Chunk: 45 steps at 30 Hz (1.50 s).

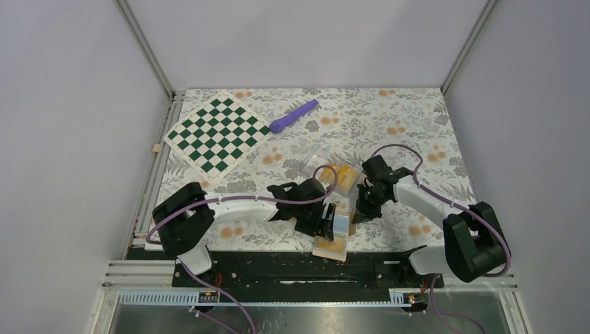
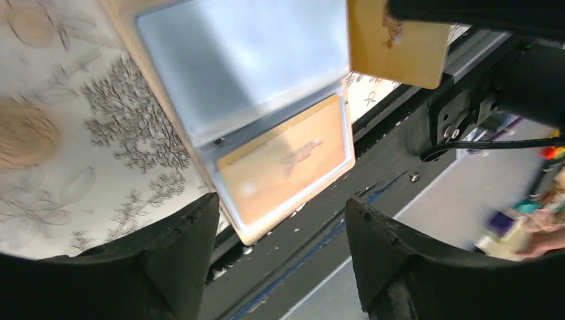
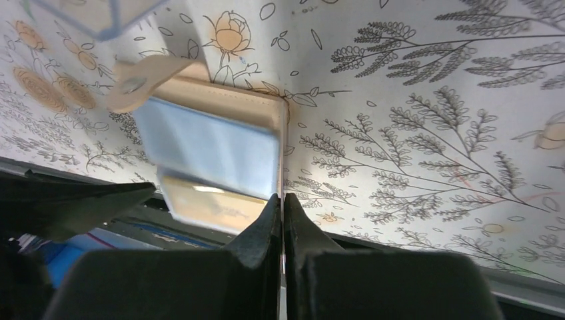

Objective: Put the credit cards into the card holder
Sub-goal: Adjust the card holder at the center of the board.

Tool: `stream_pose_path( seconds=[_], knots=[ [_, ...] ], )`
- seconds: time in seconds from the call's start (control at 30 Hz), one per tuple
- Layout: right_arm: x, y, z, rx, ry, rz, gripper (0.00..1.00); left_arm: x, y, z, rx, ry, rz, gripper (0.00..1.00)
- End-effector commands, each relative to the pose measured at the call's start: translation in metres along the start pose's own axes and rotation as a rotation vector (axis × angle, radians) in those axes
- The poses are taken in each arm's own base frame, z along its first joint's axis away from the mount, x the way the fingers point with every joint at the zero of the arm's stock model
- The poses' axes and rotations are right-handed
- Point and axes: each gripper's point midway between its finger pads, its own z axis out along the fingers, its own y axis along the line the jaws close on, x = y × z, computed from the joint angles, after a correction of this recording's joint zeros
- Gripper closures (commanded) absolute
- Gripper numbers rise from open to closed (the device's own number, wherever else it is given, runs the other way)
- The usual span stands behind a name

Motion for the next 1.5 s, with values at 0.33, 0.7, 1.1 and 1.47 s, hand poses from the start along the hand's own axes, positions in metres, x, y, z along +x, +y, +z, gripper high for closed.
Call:
stream_pose_path(
  seconds=[0.33, 0.7, 1.1, 1.47],
  knots=[
    [-0.001, 0.005, -0.047, -0.042, -0.156, -0.141, 1.0, -0.098, 0.023, -0.014, -0.15, -0.069, 0.422, 0.26],
    [0.005, 0.005, -0.07, -0.079, -0.197, -0.142, 1.0, -0.126, 0.003, 0.024, 0.013, -0.087, 0.475, 0.27],
    [0.009, 0.0, -0.067, -0.082, -0.166, -0.136, 1.0, -0.141, -0.015, 0.041, 0.063, -0.118, 0.487, 0.47],
    [0.01, 0.005, -0.068, -0.111, -0.155, -0.147, 1.0, -0.146, -0.026, 0.014, 0.093, -0.229, 0.389, 1.0]
  ],
)
